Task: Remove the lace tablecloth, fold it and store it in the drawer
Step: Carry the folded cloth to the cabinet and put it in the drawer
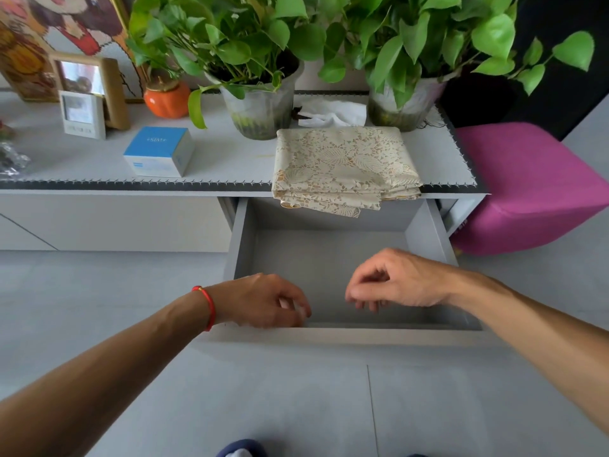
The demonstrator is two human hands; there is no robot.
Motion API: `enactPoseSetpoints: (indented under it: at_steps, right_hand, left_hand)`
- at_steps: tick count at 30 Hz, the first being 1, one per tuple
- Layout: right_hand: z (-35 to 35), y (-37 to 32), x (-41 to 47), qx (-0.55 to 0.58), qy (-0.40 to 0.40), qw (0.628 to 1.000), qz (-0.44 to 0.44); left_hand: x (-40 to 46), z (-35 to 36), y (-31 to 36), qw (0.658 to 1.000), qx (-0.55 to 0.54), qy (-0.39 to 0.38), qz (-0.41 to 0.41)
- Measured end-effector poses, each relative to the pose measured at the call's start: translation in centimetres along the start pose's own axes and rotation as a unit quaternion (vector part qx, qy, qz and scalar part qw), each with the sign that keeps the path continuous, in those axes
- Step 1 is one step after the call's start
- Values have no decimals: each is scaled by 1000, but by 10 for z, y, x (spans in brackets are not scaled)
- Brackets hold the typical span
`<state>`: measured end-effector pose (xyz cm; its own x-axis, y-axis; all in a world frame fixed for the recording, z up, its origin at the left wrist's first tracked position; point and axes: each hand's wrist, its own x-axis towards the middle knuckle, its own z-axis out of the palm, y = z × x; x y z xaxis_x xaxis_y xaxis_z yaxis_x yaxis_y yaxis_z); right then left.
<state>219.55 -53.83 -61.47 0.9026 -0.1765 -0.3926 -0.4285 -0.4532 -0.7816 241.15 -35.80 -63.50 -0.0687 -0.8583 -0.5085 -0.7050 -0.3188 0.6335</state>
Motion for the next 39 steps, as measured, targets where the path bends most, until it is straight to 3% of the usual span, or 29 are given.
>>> enactPoseSetpoints:
  at_steps: [4, 6, 7, 9, 11, 12, 13, 15, 18, 22, 24, 26, 33, 37, 39]
  right_hand:
    - [-28, -9, 2, 66, 193, 977, -60]
    - [-48, -13, 3, 38, 297, 951, -78]
    - [-58, -14, 4, -4, 358, 931, -71]
    - [-78, -16, 8, -90, 459, 883, -32]
    - [-99, -12, 18, -163, 489, 856, 37]
    - [-109, -10, 25, -188, 468, 859, 89]
    - [-117, -9, 32, -195, 440, 865, 143]
    - [-128, -9, 45, -164, 403, 875, 214]
    - [-140, -9, 62, -57, 412, 881, 225]
    - [-153, -15, 71, 236, 384, 865, 219]
    - [-153, -15, 70, 307, 364, 855, 205]
    - [-148, -14, 67, 303, 356, 862, 196]
    - [-100, -19, 17, 312, 351, 870, 150]
    - [-66, -8, -18, 420, 214, 868, 156]
    - [-48, 12, -12, 417, 192, 868, 190]
  left_hand:
    - [-2, -3, 9, 995, -8, -100, -1]
    - [0, -13, 17, 993, -8, -117, -3]
    - [1, -22, 22, 998, -17, -68, -2]
    - [8, -47, 32, 985, -62, 162, -7]
    - [19, -79, 44, 899, -76, 431, -12]
    - [26, -95, 47, 862, -54, 503, -23]
    - [35, -107, 50, 849, -36, 525, -43]
    - [54, -125, 53, 867, -30, 485, -112]
    - [78, -137, 53, 893, -41, 399, -204]
    - [93, -143, 54, 881, -129, 411, -196]
    - [95, -143, 53, 865, -224, 411, -183]
    - [91, -141, 54, 841, -320, 401, -169]
    - [35, -84, 55, 806, -449, 370, -108]
    - [17, -37, 35, 793, -551, 217, -144]
    - [26, -24, 18, 801, -537, 184, -191]
